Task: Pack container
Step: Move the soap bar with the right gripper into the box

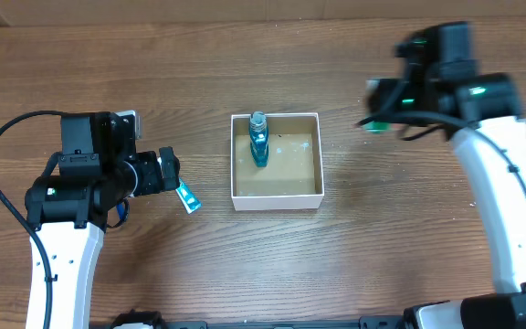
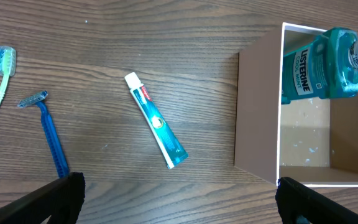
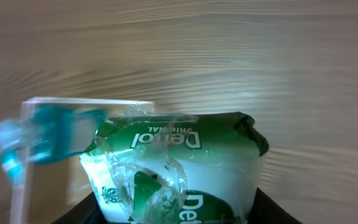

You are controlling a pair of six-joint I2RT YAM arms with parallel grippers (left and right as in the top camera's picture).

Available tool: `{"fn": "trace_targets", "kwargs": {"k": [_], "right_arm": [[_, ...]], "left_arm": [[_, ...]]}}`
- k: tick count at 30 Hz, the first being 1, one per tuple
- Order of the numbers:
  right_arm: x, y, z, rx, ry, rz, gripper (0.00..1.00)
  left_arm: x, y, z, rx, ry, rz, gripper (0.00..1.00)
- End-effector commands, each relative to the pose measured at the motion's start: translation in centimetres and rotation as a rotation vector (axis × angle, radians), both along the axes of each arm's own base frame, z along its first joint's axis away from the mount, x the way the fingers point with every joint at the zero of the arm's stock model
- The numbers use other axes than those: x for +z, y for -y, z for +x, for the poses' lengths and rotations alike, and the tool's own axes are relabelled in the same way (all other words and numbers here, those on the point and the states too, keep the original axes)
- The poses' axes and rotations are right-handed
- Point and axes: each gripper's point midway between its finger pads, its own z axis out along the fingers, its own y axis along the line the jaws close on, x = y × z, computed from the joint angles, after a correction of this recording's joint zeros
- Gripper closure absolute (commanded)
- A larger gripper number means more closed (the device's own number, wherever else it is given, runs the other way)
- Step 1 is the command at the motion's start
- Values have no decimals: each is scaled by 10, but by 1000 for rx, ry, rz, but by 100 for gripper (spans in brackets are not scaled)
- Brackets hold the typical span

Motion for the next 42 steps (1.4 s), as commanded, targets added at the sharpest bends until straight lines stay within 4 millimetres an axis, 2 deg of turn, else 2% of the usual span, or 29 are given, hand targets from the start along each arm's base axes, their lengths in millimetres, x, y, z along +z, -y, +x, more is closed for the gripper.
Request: {"fn": "trace_targets", "kwargs": {"k": [1, 4, 6, 14, 18, 22, 29, 33, 39, 42], "right_arm": [[-8, -39, 3, -28, -9, 21, 89], [-23, -67, 3, -10, -41, 33, 90], [-41, -81, 3, -13, -88, 32, 90], [-108, -90, 8, -18, -242, -24, 90], [-135, -93, 12, 6, -283, -52, 90], [-153, -95, 12, 58, -308, -87, 89], [-157, -96, 14, 81, -300, -94, 78], [-157, -96, 14, 82, -301, -95, 54], [-156, -100, 13, 90, -295, -94, 46], [-147, -110, 12, 116, -271, -90, 41]], "left_arm": [[6, -1, 4, 8, 14, -10, 0], [6, -1, 5, 8, 15, -9, 0], [6, -1, 4, 8, 14, -9, 0], [6, -1, 5, 8, 15, -9, 0], [6, -1, 4, 8, 14, -9, 0], [6, -1, 4, 8, 14, -10, 0], [6, -1, 4, 8, 14, -10, 0], [6, -1, 4, 8, 14, -10, 0], [6, -1, 4, 8, 14, -10, 0], [6, -1, 4, 8, 14, -10, 0]]}}
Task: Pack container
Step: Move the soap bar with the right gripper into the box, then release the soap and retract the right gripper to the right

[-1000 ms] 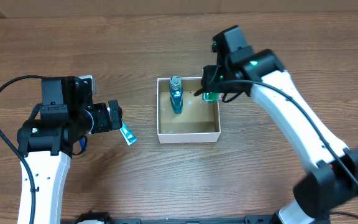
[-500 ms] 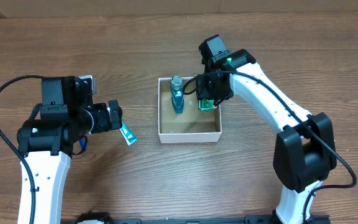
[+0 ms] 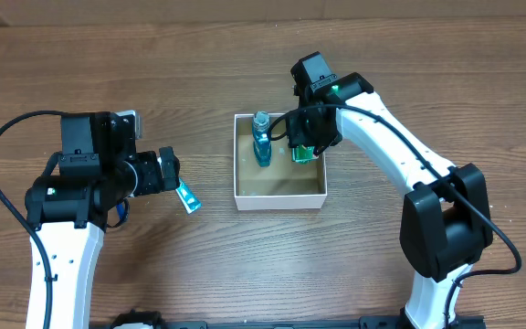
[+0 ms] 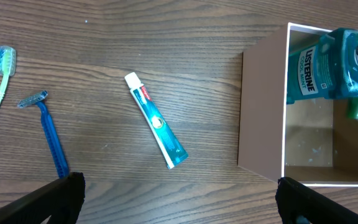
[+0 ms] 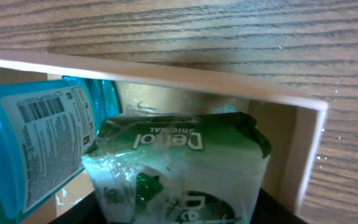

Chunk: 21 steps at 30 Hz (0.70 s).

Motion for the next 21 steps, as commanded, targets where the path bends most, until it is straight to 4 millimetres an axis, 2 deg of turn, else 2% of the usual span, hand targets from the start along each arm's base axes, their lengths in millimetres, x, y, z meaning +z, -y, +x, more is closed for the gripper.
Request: {"fn": "trace_targets", "kwargs": {"k": [1, 4, 7, 10, 13, 14, 15, 16, 17, 18, 21], "right_arm": [[17, -13, 2, 46, 57, 3, 37], [41, -20, 5, 64, 127, -9, 28], [75, -18, 8, 59, 202, -26, 28], [118, -8, 8, 12, 274, -19, 28], [166, 24, 14, -102, 380, -41, 28], [185, 42, 16, -166, 424, -51, 27], [200, 58, 16, -219, 459, -55, 17], [216, 78, 15, -270, 493, -58, 0], [223, 90, 14, -297, 508, -58, 0], [234, 111, 12, -345, 525, -57, 0], [241, 163, 1, -457, 498, -63, 0]], "left_arm": [[6, -1, 4, 8, 14, -10, 0], [6, -1, 4, 8, 14, -10, 0], [5, -1, 3, 8, 11, -10, 0], [5, -1, 3, 8, 7, -10, 0], [5, -1, 3, 8, 7, -10, 0], [5, 0, 3, 7, 7, -10, 0], [5, 0, 3, 7, 6, -10, 0], [5, 0, 2, 7, 5, -10, 0], [4, 0, 2, 8, 4, -10, 0], [4, -1, 2, 7, 4, -9, 0], [5, -1, 3, 8, 9, -8, 0]]}}
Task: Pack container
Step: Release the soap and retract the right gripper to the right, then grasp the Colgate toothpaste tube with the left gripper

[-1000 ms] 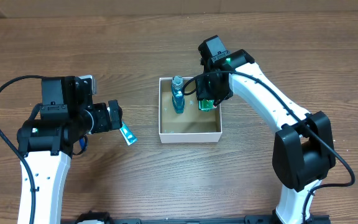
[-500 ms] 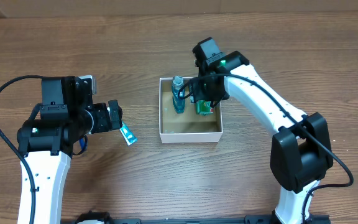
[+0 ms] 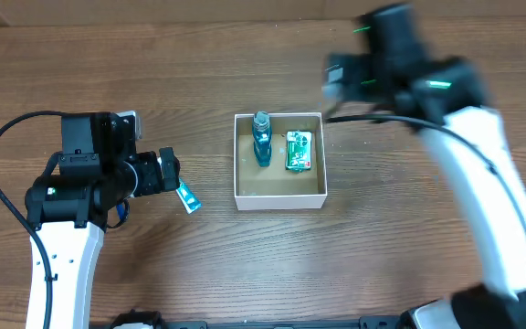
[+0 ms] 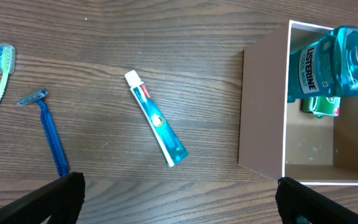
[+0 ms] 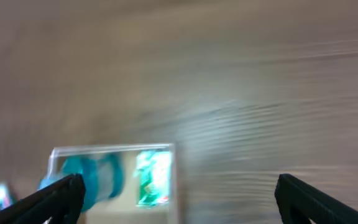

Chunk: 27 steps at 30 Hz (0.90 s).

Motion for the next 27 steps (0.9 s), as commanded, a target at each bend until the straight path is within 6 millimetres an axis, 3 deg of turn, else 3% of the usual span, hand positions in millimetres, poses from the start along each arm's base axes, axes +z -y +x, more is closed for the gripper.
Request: {"fn": "trace_targets", "kwargs": {"k": [1, 7, 10, 13, 16, 19, 23, 27], "right_arm": [[18, 71, -12, -180, 9, 21, 0], [-6, 135, -43, -328, -137, 79, 0], [-13, 145, -63, -353, -167, 139, 0], [-26, 159, -96, -412, -196, 149, 0], [-44, 160, -118, -434, -216, 173, 0], [-82, 149, -142, -425, -324, 192, 0], [-139, 144, -160, -432, -456, 197, 0], [-164, 138, -158, -409, -467, 230, 0]], "left_arm": [[6, -2, 5, 11, 18, -3, 0], [7, -6, 5, 18, 22, 23, 0], [5, -8, -5, 61, -27, 24, 0], [13, -4, -15, 80, -57, 43, 0], [27, 7, -16, 78, -44, 51, 0], [30, 15, -14, 117, -38, 20, 0], [20, 12, -8, 222, -63, -19, 0], [-2, 13, 7, 274, -124, -29, 0]]}}
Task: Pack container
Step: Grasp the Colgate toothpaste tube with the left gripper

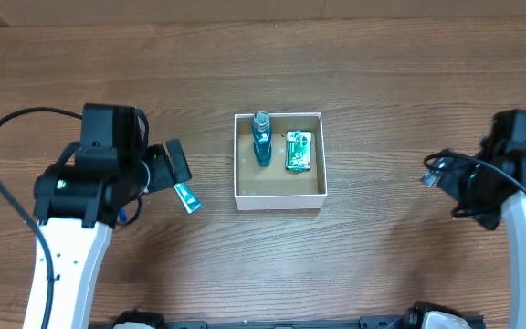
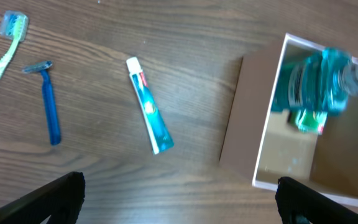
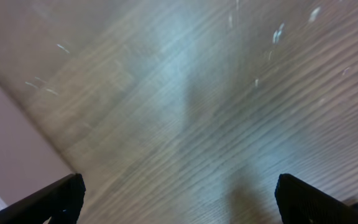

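A white open box (image 1: 278, 193) sits mid-table with a blue mouthwash bottle (image 1: 260, 139) and a green soap pack (image 1: 299, 151) inside; the left wrist view shows the box (image 2: 238, 124), bottle (image 2: 312, 81) and soap (image 2: 307, 119) too. A toothpaste tube (image 2: 150, 113), blue razor (image 2: 50, 106) and green toothbrush (image 2: 0, 68) lie left of the box. My left gripper (image 2: 178, 199) is open above the wood near the tube (image 1: 186, 196). My right gripper (image 3: 179, 199) is open over bare wood at the far right, empty.
The wooden table (image 1: 382, 256) spreads all round the box. A pale edge (image 3: 5, 149) shows at the left of the blurred right wrist view. The right arm (image 1: 505, 174) stands by the table's right edge.
My right arm has moved from behind the box to the table's right side. My left wrist has shifted and tilted; the tube, razor and toothbrush sit a little differently in its view.
My right gripper held the green soap pack right of the box. Then it held the pack inside the box beside the mouthwash bottle. Then the pack lay in the box and the gripper was open behind it. Now the right arm is far right.
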You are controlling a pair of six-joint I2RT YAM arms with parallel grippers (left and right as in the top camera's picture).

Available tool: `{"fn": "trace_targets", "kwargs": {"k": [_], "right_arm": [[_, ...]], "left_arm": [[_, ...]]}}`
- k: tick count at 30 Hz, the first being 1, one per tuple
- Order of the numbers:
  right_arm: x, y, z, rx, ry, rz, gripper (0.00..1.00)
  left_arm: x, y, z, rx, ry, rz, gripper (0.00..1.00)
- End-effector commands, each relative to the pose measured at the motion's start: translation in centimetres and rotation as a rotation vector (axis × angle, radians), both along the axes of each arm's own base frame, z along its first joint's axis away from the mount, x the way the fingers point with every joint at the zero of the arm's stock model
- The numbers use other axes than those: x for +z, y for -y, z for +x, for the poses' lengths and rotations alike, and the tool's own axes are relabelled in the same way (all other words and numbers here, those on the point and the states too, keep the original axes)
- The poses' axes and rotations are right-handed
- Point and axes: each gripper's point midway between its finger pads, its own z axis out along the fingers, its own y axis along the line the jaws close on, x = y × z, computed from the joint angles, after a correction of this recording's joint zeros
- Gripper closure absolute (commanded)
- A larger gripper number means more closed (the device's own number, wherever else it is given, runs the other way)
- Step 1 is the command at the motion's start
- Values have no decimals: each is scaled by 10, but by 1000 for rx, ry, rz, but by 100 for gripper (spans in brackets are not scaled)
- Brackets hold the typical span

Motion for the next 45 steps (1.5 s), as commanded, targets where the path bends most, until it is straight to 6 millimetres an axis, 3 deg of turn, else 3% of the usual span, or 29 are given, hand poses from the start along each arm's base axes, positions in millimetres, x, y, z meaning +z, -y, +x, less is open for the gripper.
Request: {"fn": "trace_targets", "kwargs": {"k": [1, 9, 17, 23, 31, 34, 40, 45], "right_arm": [[-14, -10, 0, 30, 11, 51, 0], [-14, -13, 0, 46, 10, 65, 0], [-14, -13, 0, 45, 10, 65, 0], [-14, -13, 0, 45, 10, 65, 0], [-14, -13, 0, 46, 10, 66, 0], [-14, -14, 0, 46, 11, 68, 0], [-14, -14, 0, 46, 10, 69, 0], [-14, -14, 0, 47, 11, 73, 0]], "left_arm": [[-31, -5, 14, 130, -104, -14, 0], [-120, -4, 29, 282, -394, -4, 0], [-179, -5, 36, 291, -525, 27, 0], [-207, -5, 41, 273, -569, 3, 0], [-217, -6, 41, 281, -591, 1, 1], [-218, -6, 40, 281, -595, 3, 11], [-218, -8, 40, 283, -597, 11, 47], [-218, -8, 38, 283, -602, 12, 63]]}}
